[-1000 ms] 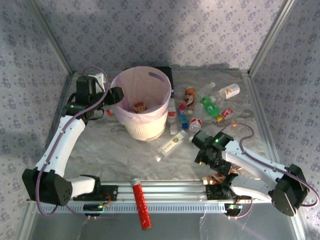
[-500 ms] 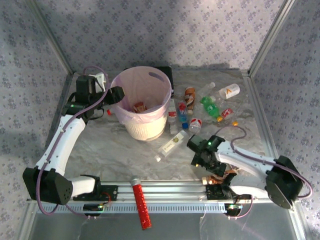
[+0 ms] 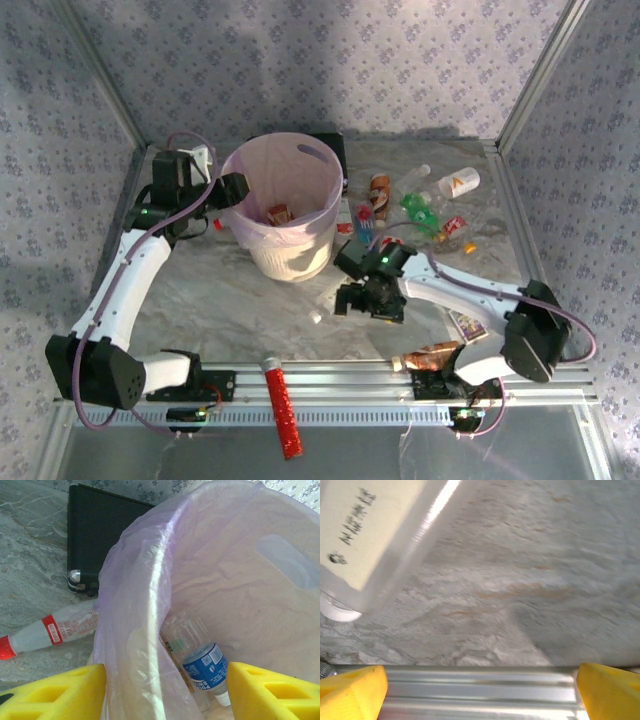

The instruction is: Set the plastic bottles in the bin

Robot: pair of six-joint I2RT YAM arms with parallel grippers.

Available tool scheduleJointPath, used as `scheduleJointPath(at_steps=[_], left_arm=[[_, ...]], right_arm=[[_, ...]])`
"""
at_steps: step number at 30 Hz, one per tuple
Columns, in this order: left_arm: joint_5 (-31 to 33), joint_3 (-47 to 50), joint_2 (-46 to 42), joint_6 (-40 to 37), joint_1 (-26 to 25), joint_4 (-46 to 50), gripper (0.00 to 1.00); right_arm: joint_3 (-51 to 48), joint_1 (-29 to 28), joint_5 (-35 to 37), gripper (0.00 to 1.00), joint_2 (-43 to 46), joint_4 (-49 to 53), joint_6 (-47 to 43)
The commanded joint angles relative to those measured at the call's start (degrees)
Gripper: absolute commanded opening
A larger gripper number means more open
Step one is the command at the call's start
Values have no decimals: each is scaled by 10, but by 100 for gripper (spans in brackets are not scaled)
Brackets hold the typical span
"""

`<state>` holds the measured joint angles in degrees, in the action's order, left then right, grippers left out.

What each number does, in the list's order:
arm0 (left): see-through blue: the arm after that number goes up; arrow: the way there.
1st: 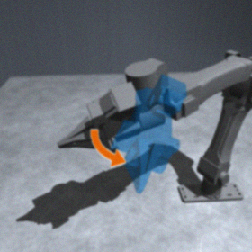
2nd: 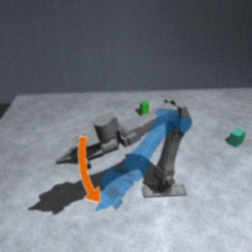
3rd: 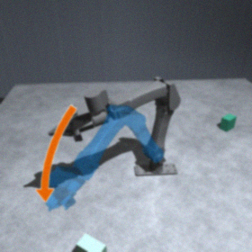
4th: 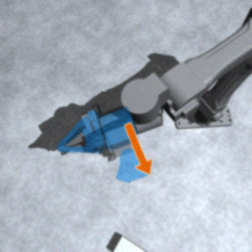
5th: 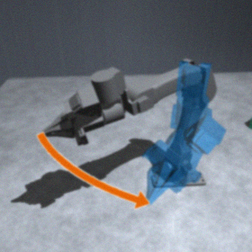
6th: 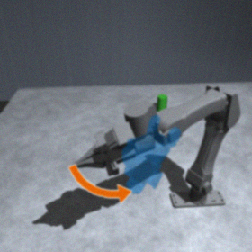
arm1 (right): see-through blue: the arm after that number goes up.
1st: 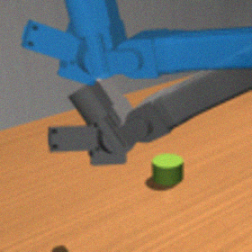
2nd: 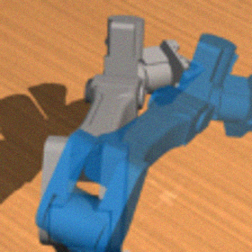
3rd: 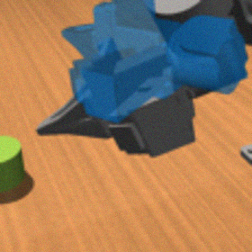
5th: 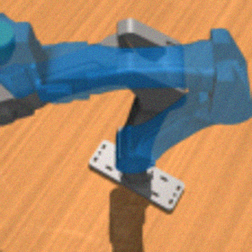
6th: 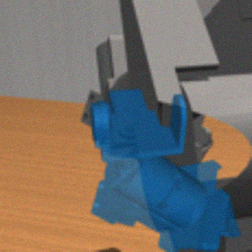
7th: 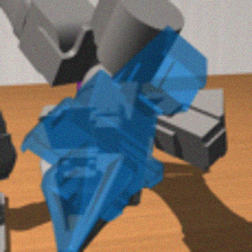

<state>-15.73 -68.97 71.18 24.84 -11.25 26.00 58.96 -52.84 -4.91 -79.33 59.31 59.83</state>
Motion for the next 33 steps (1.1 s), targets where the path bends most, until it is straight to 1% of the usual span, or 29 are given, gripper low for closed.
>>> scheduleJointPath(at_steps=[1, 3, 5, 6, 9, 13, 17, 23, 27, 33], left_arm=[[3, -5, 23, -20, 2, 4, 64], [-3, -5, 27, -22, 3, 1, 64], [-10, -7, 36, -23, 3, 0, 64], [-13, -9, 40, -25, 3, 0, 64], [-20, -10, 50, -25, 3, -4, 64], [-34, -13, 54, -22, 3, -11, 64], [-29, -21, 50, -33, 4, 3, 64], [-22, -20, 34, -34, 9, 11, 64], [-20, -20, 29, -31, 10, 13, 64], [-17, -23, 26, -29, 10, 16, 64]], right_arm=[[-57, 12, 25, 99, 62, 152, 85], [-81, 5, 34, 99, 87, 180, 109], [-101, -26, 22, 99, 108, 203, 148], [-111, -48, 13, 99, 121, 202, 178], [-134, -87, 7, 99, 149, 177, 251], [-157, -91, -6, 99, 144, 165, 269], [-222, -54, -21, 99, 161, 102, 263], [-270, 0, -13, 99, 181, 64, 243], [-295, 34, -9, 99, 170, 14, 225], [-282, 66, 25, 99, 120, -42, 166]])
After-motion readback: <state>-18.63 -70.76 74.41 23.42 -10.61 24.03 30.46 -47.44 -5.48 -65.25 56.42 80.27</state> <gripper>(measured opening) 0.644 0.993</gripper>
